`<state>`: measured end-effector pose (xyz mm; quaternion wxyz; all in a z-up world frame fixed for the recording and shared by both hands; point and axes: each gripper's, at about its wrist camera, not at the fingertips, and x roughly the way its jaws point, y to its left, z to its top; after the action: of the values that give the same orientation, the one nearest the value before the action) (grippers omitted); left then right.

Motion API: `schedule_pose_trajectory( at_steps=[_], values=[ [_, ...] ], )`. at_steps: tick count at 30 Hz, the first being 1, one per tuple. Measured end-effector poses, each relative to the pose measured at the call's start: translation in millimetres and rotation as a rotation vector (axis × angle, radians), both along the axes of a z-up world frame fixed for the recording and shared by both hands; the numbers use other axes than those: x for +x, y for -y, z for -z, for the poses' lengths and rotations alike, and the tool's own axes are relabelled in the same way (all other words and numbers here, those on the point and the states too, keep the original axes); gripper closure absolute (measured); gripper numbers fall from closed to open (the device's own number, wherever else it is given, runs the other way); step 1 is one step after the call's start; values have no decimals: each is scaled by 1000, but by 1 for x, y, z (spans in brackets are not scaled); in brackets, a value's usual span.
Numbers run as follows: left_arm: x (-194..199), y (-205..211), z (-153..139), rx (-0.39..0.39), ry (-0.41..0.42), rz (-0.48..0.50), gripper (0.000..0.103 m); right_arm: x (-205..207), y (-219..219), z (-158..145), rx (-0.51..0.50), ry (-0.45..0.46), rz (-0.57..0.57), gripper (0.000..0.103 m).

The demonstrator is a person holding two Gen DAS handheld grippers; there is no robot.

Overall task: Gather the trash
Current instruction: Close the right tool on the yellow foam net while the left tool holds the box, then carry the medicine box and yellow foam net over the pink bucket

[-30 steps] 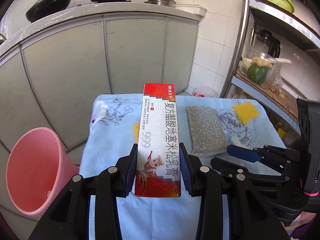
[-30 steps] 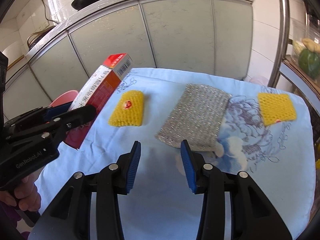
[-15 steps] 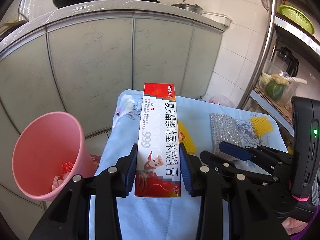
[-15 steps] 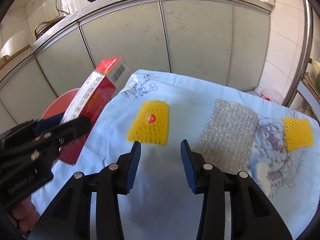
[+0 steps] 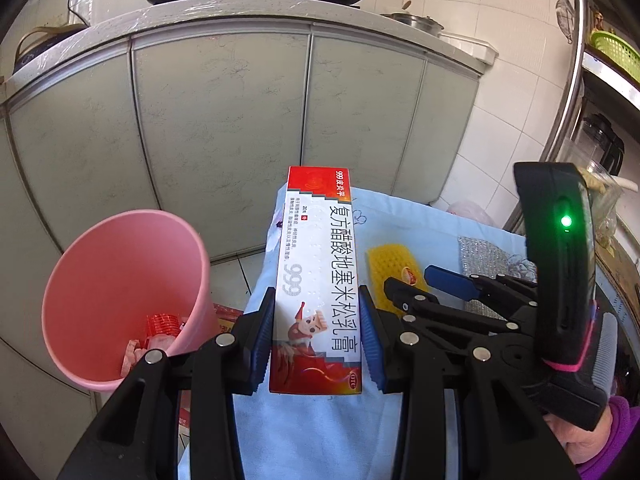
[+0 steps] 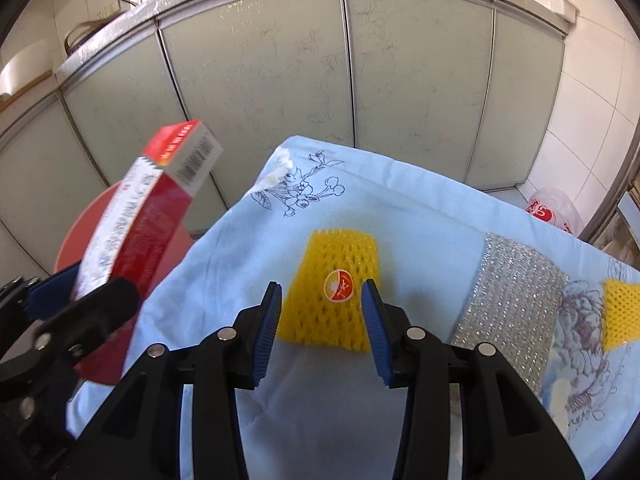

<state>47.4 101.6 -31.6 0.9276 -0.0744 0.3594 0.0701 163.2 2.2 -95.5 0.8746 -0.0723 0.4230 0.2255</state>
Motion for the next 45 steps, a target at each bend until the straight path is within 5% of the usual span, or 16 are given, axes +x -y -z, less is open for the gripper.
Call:
schedule_pose_trajectory(
  at_steps=[15, 19, 24, 45],
  values=[
    [-7, -11, 4, -29, 4, -32, 65, 5, -11, 14, -41, 6, 4, 62],
    [-9, -12, 4, -30, 9, -36, 65, 4, -13, 14, -47, 13, -1, 81],
    [-11, -11, 3, -30, 13, -38, 65, 3, -12, 13, -49, 19, 0, 93],
    [-21, -16, -3, -41, 36, -69, 64, -38, -6, -35, 79, 92, -41, 94]
  ],
)
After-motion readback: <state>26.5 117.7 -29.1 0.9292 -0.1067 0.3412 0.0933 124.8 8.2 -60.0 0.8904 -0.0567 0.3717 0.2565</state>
